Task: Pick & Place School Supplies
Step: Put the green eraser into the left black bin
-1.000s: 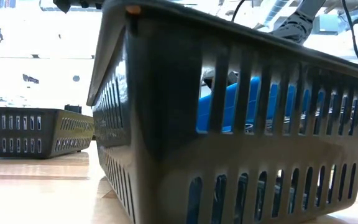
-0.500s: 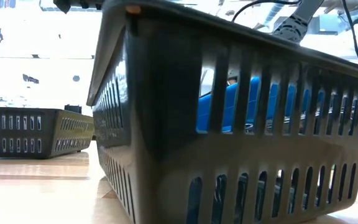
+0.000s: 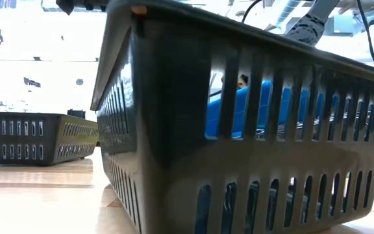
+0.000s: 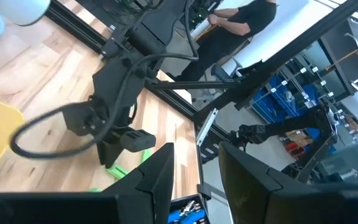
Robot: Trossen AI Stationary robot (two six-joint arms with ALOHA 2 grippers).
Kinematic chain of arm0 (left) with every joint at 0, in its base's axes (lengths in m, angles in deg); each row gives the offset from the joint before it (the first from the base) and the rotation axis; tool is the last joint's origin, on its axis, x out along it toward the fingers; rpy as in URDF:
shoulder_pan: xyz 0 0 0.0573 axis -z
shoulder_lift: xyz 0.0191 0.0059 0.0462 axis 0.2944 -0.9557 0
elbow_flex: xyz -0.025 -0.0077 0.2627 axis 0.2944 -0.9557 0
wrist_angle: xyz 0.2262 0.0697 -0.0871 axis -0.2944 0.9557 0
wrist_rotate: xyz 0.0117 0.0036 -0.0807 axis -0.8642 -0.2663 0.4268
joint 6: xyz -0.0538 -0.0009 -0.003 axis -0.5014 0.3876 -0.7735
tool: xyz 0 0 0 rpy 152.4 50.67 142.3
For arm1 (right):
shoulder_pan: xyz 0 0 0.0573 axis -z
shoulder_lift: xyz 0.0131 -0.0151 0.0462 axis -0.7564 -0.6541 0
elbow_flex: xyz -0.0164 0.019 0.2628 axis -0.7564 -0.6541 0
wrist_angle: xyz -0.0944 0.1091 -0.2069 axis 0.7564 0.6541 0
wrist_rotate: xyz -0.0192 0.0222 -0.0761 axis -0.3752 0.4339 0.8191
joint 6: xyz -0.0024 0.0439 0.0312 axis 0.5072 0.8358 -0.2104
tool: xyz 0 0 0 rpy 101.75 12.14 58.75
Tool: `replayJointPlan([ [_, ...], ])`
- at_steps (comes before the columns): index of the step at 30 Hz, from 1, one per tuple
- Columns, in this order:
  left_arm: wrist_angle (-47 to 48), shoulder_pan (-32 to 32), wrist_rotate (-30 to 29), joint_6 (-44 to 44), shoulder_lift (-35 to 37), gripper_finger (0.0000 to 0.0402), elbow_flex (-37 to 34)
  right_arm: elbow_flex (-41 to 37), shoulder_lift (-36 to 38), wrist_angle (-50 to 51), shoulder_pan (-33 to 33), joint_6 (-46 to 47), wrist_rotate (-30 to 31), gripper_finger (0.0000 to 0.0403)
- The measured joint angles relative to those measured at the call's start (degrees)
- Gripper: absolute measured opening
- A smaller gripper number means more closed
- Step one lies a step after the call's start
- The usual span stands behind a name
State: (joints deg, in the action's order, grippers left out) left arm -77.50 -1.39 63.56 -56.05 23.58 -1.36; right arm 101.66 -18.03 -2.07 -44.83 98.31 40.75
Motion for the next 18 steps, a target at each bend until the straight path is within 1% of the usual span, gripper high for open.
replayJointPlan([
  [5,0.0,-1.4,0.0,0.1,0.0,0.0121,0.0,0.2,1.0,-4.7,1.6,-0.9,2.1,0.0059],
  [8,0.0,-1.9,-0.2,1.4,0.0,0.0121,0.0,2.6,4.1,-5.2,1.8,-6.2,4.3,0.0059],
  [10,0.0,-1.9,-0.2,2.0,0.0,0.0121,0.0,5.0,6.5,-2.7,1.7,-10.3,5.5,0.0059],
  [12,0.0,-1.9,-0.2,2.9,0.0,0.0121,0.0,8.1,9.1,6.3,1.1,-15.5,7.0,0.0059],
  [14,0.1,-1.9,-0.2,3.2,0.0,0.0121,0.0,12.1,11.1,19.6,-0.9,-21.5,11.1,0.0059],
  [16,-0.1,-1.9,-0.3,3.6,-0.2,0.0121,0.0,16.1,12.5,32.7,-4.1,-26.8,15.7,0.0059],
  [18,0.2,-1.9,-0.9,4.3,-0.4,0.0121,0.0,19.1,13.3,42.2,-7.9,-29.9,19.3,0.0059],
])
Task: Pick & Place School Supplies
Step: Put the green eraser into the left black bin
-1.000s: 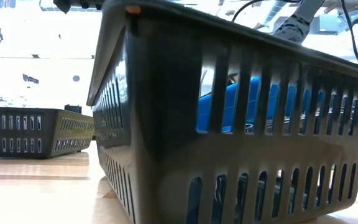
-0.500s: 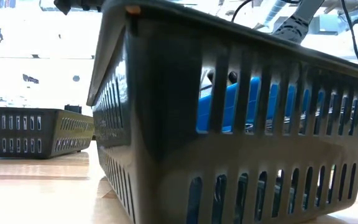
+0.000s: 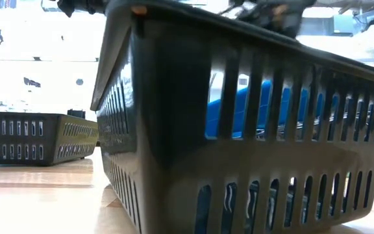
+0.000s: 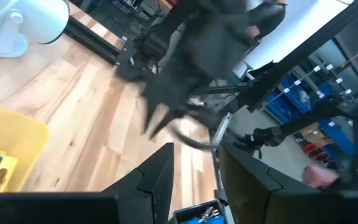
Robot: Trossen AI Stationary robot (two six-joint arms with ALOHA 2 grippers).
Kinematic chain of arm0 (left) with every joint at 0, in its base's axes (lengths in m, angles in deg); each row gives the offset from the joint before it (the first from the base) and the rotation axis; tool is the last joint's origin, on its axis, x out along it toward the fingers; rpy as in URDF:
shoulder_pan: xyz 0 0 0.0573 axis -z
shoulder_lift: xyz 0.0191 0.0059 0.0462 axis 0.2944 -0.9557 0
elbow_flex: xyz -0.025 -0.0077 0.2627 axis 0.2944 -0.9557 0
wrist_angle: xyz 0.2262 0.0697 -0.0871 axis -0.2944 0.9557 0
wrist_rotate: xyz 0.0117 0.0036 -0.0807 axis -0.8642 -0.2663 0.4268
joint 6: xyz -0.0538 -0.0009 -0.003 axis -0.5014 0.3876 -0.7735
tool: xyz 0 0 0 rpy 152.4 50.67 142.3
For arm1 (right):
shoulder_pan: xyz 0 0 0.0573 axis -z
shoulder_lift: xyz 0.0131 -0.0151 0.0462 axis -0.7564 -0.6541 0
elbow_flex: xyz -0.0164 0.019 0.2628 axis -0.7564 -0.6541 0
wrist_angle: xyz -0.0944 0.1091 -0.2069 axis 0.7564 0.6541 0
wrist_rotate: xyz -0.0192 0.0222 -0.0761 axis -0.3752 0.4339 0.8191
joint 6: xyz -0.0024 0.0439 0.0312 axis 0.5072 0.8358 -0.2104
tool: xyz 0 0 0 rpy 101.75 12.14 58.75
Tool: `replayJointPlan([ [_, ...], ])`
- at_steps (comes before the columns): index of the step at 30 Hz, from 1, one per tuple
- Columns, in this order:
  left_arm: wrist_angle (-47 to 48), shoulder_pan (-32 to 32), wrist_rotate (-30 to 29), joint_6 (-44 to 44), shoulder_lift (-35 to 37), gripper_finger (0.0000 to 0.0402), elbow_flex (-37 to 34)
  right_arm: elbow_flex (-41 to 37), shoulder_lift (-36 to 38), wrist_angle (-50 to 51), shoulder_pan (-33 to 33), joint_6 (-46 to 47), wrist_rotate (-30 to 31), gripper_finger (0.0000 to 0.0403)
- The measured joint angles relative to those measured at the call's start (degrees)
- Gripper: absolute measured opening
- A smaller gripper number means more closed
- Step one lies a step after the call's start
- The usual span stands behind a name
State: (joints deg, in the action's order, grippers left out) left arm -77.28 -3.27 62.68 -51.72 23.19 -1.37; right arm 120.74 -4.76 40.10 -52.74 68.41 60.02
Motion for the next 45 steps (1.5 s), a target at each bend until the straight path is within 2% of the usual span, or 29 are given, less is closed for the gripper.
replayJointPlan([
  [2,-0.4,0.0,-0.2,0.2,-0.1,0.0121,0.0,1.3,0.3,4.7,-4.1,-1.0,1.4,0.0059],
  [7,-0.3,0.0,-0.6,1.6,-0.3,0.0121,0.0,-0.1,-1.5,3.0,-13.2,0.9,1.6,0.0059],
  [13,-0.2,0.1,-1.2,1.6,-0.3,0.0121,0.0,-1.9,-10.0,-3.2,-17.3,6.3,-5.2,0.0072],
  [17,0.0,0.1,-1.2,1.5,-0.3,0.0121,0.0,-1.9,-15.1,-8.3,-17.7,7.9,-9.8,0.0107],
  [19,0.0,0.1,-1.2,1.5,-0.3,0.0121,0.0,-1.9,-16.4,-10.6,-17.3,8.8,-10.3,0.0129],
  [23,0.0,0.1,-0.7,0.9,-0.3,0.0121,0.0,-1.9,-16.8,-12.7,-16.8,9.0,-10.0,0.0167],
  [26,0.0,0.1,-0.6,0.8,-0.3,0.0121,0.0,-2.0,-15.8,-11.9,-16.0,9.8,-10.4,0.0181],
  [29,0.0,0.1,-0.6,1.0,-0.3,0.0121,0.0,-1.8,-12.8,-12.2,-15.3,9.8,-10.2,0.0183],
  [35,-0.3,0.1,-0.6,1.3,-0.2,0.0121,0.0,-1.9,-8.8,-9.2,-14.1,8.9,-5.5,0.0166],
  [45,0.1,0.1,-0.6,1.7,-0.2,0.0121,0.0,-2.3,-14.3,-11.2,-13.9,5.8,-5.2,0.0162],
])
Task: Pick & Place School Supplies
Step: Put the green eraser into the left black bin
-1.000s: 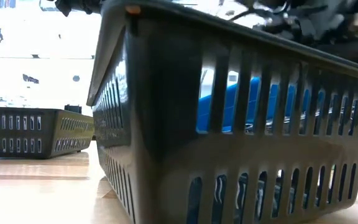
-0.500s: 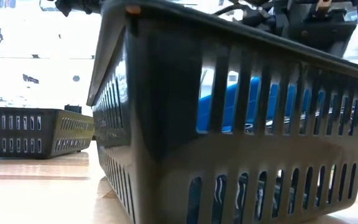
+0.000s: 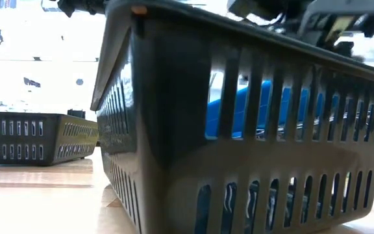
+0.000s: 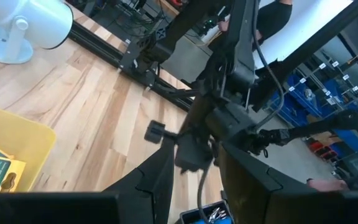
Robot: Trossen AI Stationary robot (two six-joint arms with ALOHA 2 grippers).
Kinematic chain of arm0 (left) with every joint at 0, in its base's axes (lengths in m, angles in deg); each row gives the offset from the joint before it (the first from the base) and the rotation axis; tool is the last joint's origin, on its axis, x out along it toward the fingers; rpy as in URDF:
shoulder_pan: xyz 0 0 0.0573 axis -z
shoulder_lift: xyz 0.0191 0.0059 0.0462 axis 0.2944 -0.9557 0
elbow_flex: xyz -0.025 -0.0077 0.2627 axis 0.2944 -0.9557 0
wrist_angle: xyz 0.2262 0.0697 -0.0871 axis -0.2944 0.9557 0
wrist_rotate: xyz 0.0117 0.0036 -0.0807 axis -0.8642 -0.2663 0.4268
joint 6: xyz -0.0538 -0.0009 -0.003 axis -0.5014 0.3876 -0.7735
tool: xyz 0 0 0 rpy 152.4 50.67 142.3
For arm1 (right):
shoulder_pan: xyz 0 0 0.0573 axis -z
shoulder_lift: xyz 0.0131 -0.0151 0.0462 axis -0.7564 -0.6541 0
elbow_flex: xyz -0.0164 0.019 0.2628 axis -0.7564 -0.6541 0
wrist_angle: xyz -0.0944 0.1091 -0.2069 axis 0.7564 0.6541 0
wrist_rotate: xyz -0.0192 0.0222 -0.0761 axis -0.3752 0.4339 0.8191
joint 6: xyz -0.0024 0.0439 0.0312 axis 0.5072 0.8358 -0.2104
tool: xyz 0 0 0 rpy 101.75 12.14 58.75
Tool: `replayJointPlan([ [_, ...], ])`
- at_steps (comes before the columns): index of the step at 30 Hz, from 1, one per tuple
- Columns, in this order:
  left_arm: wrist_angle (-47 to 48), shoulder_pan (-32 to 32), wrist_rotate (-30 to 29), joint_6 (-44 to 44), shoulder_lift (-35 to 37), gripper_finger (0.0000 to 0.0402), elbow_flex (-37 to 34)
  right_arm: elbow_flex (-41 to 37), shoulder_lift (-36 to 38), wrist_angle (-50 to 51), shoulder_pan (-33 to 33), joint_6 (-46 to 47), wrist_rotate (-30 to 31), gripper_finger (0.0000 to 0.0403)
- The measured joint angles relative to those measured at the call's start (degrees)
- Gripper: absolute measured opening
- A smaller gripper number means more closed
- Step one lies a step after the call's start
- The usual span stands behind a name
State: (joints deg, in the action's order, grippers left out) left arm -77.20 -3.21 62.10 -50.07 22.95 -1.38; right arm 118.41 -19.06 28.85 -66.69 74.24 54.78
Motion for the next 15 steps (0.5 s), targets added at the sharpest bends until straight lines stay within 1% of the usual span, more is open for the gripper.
replayJointPlan([
  [6,0.7,0.0,0.0,0.2,0.0,0.0121,0.0,0.0,-4.5,-2.4,-0.5,-0.8,-0.8,0.0162],
  [9,1.0,0.0,0.0,0.2,0.0,0.0121,0.0,0.2,-5.9,-3.1,-0.3,-1.1,-3.3,0.0162],
  [15,1.0,0.0,0.0,0.6,0.0,0.0121,0.0,0.2,-5.3,-2.7,-0.4,-1.9,-3.0,0.0161],
])
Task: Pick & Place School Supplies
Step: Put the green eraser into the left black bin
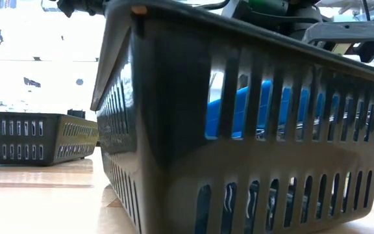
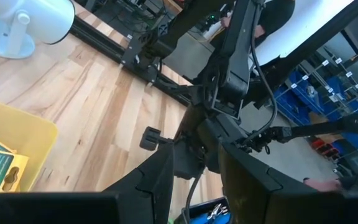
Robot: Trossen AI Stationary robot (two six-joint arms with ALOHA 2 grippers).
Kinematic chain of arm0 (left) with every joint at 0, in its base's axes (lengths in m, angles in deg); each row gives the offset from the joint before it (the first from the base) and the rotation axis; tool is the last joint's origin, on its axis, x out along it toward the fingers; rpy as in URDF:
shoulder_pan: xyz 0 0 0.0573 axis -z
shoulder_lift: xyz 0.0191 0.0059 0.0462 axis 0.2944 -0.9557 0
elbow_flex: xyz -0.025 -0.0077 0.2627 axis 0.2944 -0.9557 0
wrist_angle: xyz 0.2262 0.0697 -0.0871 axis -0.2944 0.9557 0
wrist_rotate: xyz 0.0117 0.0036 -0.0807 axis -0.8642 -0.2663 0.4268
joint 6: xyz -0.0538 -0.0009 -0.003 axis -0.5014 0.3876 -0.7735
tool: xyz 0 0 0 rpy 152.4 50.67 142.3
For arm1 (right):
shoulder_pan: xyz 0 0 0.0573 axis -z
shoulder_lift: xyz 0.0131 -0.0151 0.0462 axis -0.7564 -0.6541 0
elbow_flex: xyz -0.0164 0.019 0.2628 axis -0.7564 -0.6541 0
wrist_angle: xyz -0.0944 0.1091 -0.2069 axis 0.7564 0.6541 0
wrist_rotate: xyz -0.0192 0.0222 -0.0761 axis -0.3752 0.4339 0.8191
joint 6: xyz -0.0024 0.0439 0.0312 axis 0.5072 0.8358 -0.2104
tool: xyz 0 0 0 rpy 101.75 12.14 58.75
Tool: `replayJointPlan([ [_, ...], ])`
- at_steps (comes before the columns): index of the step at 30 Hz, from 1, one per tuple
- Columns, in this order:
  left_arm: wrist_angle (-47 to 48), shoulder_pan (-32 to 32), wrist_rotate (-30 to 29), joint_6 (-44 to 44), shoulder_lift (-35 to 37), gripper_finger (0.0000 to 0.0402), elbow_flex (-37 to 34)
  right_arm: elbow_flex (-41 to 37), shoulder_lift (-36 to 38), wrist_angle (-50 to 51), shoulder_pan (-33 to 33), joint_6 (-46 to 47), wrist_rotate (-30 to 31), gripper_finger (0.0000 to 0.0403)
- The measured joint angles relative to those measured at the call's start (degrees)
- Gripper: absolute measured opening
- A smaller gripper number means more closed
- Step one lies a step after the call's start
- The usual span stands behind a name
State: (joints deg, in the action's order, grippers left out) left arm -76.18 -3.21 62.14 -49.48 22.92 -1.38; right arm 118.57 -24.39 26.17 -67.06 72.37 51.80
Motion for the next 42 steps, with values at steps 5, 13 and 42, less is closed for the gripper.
replayJointPlan([
  [5,0.0,0.0,0.0,0.5,0.0,0.0121,0.0,-0.4,0.1,0.5,-0.3,-0.6,0.5,0.0161],
  [13,0.0,0.0,0.0,0.6,0.0,0.0121,0.0,-3.3,0.5,-1.4,-3.2,-0.8,10.3,0.0161],
  [42,3.0,0.0,0.5,0.6,0.0,0.0121,0.0,-3.2,-0.7,-0.6,-2.7,-3.6,14.1,0.0041],
])
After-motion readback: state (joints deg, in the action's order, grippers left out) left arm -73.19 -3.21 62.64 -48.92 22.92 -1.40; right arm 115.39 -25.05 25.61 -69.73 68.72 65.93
